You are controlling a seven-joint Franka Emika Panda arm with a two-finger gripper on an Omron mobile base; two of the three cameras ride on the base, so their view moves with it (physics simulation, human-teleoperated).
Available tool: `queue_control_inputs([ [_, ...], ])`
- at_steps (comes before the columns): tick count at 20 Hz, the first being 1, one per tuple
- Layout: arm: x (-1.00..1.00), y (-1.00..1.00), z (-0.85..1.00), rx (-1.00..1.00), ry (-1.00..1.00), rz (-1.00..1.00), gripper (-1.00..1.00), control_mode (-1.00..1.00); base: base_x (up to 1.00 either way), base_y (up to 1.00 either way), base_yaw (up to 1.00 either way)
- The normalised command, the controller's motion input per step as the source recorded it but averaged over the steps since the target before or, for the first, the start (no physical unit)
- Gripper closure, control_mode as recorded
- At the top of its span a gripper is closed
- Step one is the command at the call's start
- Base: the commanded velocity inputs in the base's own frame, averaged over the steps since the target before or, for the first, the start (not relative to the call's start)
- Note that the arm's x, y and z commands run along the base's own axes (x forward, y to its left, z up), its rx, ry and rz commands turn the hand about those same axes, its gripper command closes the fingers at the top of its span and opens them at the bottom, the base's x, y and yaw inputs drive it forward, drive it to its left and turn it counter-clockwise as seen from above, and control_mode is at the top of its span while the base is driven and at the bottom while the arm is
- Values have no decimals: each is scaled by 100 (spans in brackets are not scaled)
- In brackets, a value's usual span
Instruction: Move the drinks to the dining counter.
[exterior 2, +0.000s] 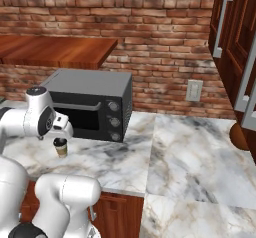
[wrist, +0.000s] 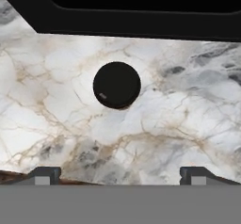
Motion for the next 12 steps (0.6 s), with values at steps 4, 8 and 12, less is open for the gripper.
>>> queue_control_inputs([
  [4, 36, 7, -21, -1, 1, 0, -100, -100, 0, 0, 0],
  [8, 34, 14, -32, -1, 3, 0, -100, -100, 0, 0, 0],
  [12, 27, 16, -28, -3, 3, 0, -100, -100, 0, 0, 0],
])
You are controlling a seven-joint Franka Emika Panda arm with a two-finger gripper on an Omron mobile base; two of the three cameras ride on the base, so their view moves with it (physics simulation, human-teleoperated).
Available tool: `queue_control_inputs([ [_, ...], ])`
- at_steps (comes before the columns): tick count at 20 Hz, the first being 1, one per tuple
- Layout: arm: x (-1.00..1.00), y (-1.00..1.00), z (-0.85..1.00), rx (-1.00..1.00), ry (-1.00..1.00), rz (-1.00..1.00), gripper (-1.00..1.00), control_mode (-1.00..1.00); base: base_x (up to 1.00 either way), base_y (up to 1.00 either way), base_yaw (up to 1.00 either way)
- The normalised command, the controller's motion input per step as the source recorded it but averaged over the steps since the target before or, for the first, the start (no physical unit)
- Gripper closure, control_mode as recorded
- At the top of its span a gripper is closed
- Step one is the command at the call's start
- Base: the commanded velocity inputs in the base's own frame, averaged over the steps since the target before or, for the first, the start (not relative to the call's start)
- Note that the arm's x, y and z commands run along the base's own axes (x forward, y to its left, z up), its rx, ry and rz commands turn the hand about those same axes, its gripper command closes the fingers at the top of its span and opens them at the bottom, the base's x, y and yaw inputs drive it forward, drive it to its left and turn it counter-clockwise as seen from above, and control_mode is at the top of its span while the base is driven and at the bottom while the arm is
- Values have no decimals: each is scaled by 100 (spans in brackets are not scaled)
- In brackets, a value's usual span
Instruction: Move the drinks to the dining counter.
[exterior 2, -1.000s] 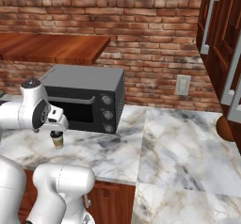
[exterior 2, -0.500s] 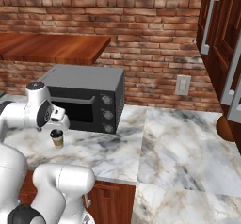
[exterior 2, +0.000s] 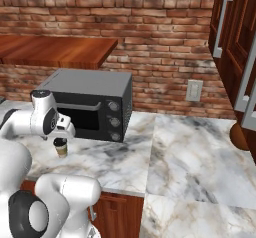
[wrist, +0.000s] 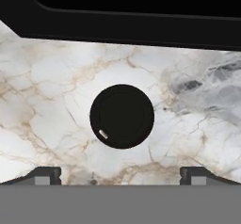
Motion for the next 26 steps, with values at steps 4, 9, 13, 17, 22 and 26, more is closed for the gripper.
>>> queue_control_inputs([
  [4, 27, 14, -24, -4, 1, 0, -100, -100, 0, 0, 0],
  [9, 7, 3, -15, -5, 0, 0, -100, -100, 0, 0, 0],
  [13, 0, 0, -10, -3, 0, 0, -100, -100, 0, 0, 0],
  [17, 3, 0, -19, -1, 0, 0, -100, -100, 0, 0, 0],
  [22, 15, -4, -13, 0, 1, 0, -100, -100, 0, 0, 0],
  [26, 24, -9, -4, 0, 0, 0, -100, -100, 0, 0, 0],
])
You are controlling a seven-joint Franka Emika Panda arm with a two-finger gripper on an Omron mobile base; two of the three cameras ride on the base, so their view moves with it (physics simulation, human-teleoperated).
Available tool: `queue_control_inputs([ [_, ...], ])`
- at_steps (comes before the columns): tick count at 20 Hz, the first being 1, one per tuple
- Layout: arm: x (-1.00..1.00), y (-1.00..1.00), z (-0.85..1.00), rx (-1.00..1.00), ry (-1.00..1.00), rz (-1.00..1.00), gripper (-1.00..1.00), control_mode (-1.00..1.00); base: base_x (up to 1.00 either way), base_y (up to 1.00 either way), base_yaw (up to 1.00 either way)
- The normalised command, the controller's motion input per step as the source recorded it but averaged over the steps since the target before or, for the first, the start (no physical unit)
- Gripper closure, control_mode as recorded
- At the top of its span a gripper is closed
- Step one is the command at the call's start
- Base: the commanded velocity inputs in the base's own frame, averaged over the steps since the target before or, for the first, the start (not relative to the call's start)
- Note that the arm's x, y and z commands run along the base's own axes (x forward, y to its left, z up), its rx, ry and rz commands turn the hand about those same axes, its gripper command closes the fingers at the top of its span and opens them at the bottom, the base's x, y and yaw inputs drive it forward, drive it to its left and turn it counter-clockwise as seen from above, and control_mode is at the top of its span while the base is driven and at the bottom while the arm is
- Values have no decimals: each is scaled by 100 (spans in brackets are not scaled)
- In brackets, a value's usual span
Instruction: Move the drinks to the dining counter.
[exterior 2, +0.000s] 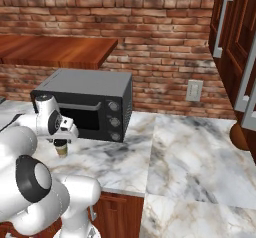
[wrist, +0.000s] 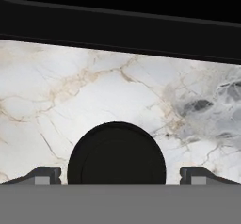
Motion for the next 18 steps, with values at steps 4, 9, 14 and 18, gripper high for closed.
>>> queue_control_inputs([
  [4, 11, -3, -18, 0, 0, 0, -100, -100, 0, 0, 0],
  [9, 0, 14, -40, 0, 9, 0, -100, -100, 0, 0, 0],
  [14, 0, 9, -48, 0, 13, 0, -100, -100, 0, 0, 0],
  [18, -1, 1, -55, 0, 10, 0, 100, -100, 0, 0, 0],
])
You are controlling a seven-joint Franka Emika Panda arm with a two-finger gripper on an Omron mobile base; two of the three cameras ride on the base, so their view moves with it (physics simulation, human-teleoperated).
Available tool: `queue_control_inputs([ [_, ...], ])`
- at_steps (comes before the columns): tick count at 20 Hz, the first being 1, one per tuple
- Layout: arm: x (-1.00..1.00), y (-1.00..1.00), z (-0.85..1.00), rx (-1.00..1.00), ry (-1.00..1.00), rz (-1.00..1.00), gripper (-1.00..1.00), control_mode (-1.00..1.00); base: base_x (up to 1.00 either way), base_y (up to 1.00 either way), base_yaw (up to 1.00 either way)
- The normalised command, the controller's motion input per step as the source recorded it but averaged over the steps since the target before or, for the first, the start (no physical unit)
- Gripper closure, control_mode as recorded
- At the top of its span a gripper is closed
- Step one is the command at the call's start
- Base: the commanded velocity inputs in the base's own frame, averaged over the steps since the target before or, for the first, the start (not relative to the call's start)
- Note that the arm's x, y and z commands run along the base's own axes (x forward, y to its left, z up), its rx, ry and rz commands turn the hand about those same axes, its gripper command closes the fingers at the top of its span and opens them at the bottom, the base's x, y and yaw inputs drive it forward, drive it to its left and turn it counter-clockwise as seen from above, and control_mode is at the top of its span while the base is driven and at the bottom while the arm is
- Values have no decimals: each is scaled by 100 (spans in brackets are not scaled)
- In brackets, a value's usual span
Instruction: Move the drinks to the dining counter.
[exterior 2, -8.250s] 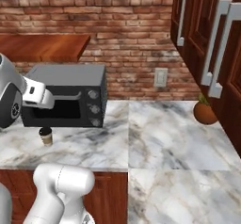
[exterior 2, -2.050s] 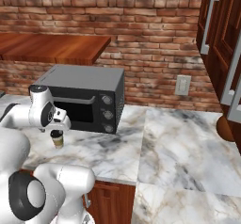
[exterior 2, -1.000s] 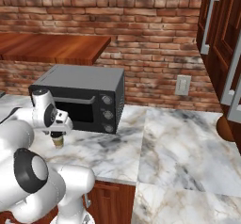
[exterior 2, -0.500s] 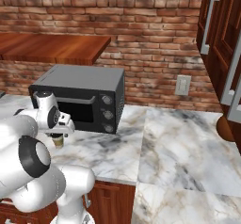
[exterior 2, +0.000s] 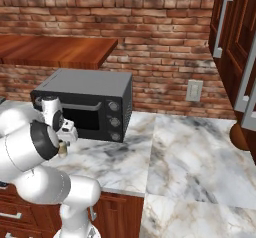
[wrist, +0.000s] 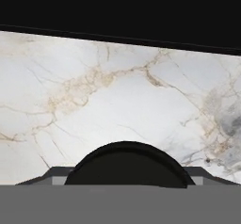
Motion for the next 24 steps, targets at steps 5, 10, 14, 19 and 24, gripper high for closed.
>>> queue_control_inputs([
  [5, -36, 0, -44, -1, 0, 0, 100, -100, 0, 0, 0],
  [10, -87, -1, 3, -3, -27, 0, 100, -100, 0, 0, 0],
  [14, -36, -2, 53, 0, -28, -1, 100, -100, 0, 0, 0],
  [19, -3, -13, 78, 0, -12, 0, 100, -100, 0, 0, 0],
  [24, -6, -24, 75, 11, 2, 0, 100, -100, 0, 0, 0],
])
